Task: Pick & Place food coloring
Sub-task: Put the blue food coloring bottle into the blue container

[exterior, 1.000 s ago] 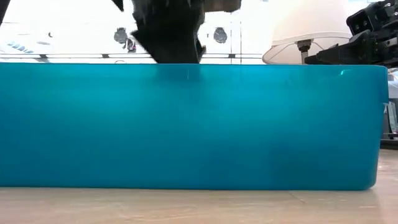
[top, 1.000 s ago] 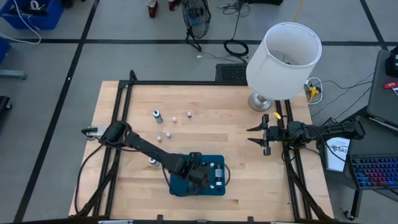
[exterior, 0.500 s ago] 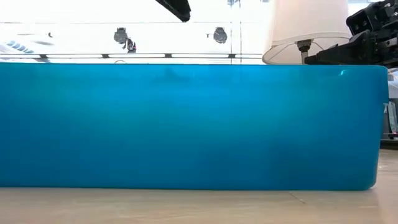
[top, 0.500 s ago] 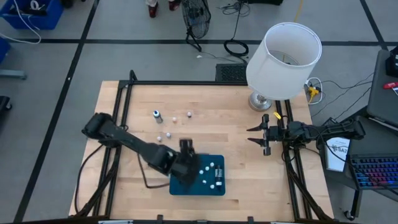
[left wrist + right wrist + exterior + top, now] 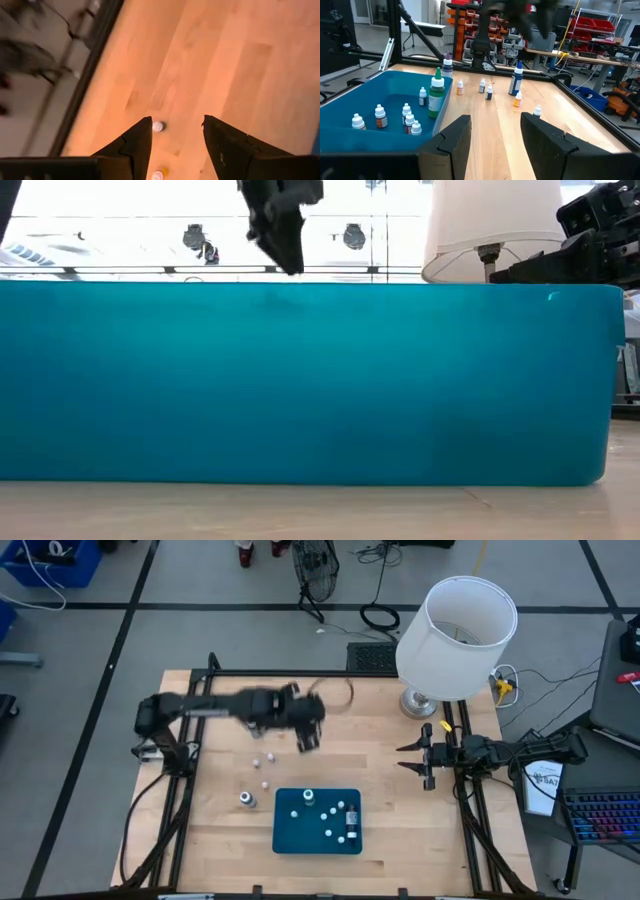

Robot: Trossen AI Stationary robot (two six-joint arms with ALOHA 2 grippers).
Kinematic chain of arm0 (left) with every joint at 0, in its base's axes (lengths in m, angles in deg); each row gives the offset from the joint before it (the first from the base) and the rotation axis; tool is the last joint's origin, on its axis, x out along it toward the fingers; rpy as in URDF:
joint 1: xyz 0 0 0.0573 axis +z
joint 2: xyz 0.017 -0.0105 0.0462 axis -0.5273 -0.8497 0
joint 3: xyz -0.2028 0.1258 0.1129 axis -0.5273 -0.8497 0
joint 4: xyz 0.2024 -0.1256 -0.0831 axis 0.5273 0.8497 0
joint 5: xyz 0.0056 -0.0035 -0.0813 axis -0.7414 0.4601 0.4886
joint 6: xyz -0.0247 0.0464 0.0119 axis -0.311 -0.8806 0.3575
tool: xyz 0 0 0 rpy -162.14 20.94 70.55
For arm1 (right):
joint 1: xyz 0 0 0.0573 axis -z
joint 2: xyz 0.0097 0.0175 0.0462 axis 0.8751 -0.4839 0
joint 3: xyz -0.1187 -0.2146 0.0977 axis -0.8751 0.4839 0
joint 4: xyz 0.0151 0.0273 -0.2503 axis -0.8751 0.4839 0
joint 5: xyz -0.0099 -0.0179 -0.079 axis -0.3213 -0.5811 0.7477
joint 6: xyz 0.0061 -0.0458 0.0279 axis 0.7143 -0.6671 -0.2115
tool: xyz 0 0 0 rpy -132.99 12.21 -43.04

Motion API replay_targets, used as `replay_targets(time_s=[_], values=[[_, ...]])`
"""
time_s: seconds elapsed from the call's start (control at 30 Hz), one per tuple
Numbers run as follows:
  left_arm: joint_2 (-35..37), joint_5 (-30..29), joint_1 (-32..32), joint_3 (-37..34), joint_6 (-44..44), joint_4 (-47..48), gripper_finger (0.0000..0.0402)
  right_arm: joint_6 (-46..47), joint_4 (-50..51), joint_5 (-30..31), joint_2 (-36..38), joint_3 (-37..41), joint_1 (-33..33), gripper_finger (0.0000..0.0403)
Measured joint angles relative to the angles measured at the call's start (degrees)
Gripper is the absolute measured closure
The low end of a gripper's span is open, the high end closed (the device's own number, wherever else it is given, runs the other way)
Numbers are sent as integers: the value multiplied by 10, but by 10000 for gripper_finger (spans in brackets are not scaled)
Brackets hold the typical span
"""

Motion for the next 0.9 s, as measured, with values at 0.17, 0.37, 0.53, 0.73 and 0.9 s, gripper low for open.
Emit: replay_targets(time_s=[0.17,0.37,0.53,0.73,0.9], values=[[-31,127,107,-1,-9,-6,216,0,0,0,0,0,0,241],[-85,167,183,0,47,-10,215,0,-1,0,0,0,0,243],[-132,215,203,0,79,-11,210,0,-2,0,0,0,0,241],[-166,217,195,0,78,-6,213,0,-1,0,0,0,0,243],[-172,215,178,0,77,9,223,0,-1,0,0,0,0,241]])
